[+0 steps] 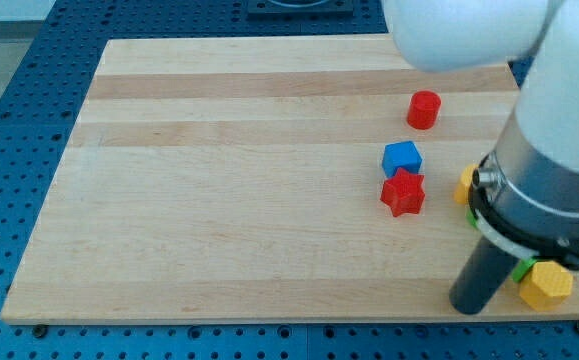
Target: Place green star left to the blue triangle at the bottom right
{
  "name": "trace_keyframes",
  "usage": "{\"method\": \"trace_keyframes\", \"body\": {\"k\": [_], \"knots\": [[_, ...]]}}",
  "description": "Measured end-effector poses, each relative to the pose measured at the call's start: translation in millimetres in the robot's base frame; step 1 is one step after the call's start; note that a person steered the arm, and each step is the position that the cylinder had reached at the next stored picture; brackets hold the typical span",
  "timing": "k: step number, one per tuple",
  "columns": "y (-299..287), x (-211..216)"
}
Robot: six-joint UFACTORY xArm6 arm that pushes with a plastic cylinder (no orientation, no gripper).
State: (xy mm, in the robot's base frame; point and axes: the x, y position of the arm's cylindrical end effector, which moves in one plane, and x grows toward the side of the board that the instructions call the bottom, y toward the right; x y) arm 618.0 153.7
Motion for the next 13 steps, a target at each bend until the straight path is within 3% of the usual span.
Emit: {"method": "trace_keyframes", "body": {"k": [4, 7, 10, 11, 12, 13], "knots": [[0.7, -0.4], [-16.0, -96.9], [33.1, -191.9], [54.8, -199.0], [114.3, -188.9], [166.8, -131.6]]}}
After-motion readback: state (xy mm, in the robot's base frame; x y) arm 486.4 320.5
